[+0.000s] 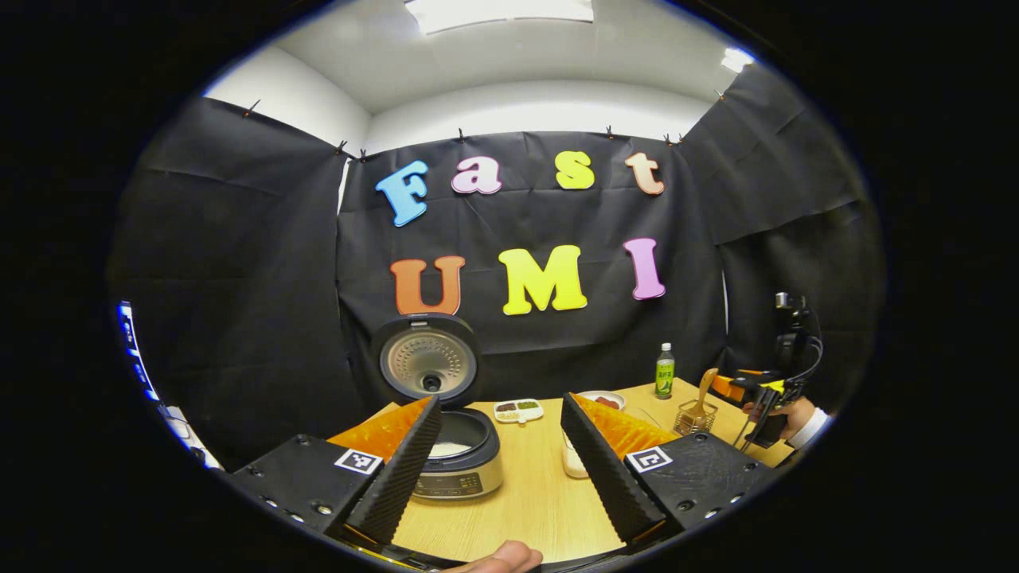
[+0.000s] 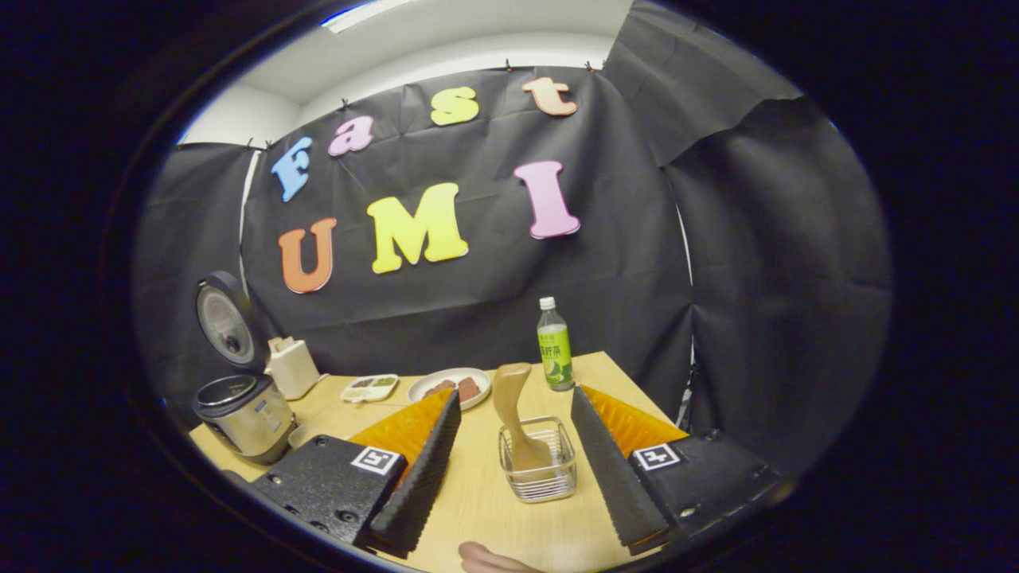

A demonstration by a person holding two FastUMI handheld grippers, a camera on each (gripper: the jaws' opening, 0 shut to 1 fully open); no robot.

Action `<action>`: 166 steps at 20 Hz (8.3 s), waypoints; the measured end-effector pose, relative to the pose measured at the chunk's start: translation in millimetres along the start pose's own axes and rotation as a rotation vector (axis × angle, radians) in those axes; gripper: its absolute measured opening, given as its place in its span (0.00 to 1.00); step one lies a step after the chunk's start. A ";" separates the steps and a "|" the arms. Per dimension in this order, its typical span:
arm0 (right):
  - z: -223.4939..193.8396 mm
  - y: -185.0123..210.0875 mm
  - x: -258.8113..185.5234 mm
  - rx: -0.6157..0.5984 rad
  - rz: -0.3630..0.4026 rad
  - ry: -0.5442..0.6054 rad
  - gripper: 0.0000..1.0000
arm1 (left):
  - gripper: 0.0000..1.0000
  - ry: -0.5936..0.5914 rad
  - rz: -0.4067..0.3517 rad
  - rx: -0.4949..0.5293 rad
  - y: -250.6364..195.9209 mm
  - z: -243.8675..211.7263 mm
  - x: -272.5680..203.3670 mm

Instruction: Close the left gripper, press the button to open the rice cooker; take a wooden spoon from the chopstick holder with the right hand, scoop a spoonful of rice and pour it into the rice cooker, then put the wooden spoon back into the chopstick holder.

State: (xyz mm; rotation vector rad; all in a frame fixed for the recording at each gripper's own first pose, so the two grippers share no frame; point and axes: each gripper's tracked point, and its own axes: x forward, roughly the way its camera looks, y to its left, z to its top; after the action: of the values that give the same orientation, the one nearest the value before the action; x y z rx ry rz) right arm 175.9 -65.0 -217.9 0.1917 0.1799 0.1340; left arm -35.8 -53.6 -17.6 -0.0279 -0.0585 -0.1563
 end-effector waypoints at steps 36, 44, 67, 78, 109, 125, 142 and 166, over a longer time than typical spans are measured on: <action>19.3 13.4 53.3 -0.160 -0.128 0.039 0.13 | 0.96 -0.019 -0.051 0.005 15.5 -39.0 0.5; 43.6 103.4 43.4 -0.145 -0.005 0.050 0.13 | 0.96 -0.046 -0.031 0.005 32.5 -34.1 -20.8; -79.2 162.5 107.9 -0.432 -0.076 0.210 0.15 | 0.96 -0.035 0.057 -0.061 94.3 -50.0 -37.0; -129.1 225.2 86.2 -0.284 0.069 0.346 0.16 | 0.96 -0.009 0.063 -0.057 101.0 -62.2 -38.0; -78.7 185.4 81.2 1.078 0.194 0.369 0.09 | 0.96 0.032 0.045 -0.045 92.9 -72.9 -45.2; 12.1 286.5 31.0 1.203 0.383 0.340 0.09 | 0.96 0.024 0.086 -0.031 116.3 -65.9 -61.2; -7.7 419.5 32.6 1.059 0.366 0.473 0.10 | 0.96 0.013 0.114 -0.041 148.2 -59.2 -84.0; -6.5 500.0 36.9 0.295 0.344 0.418 0.11 | 0.96 0.052 0.151 -0.027 163.5 -77.8 -90.0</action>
State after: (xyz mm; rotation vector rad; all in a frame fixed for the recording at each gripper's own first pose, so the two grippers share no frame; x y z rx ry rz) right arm 153.1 428.1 -129.7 0.4889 0.5846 0.4919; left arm -94.6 119.3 -104.5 -0.0551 -0.0021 -0.0070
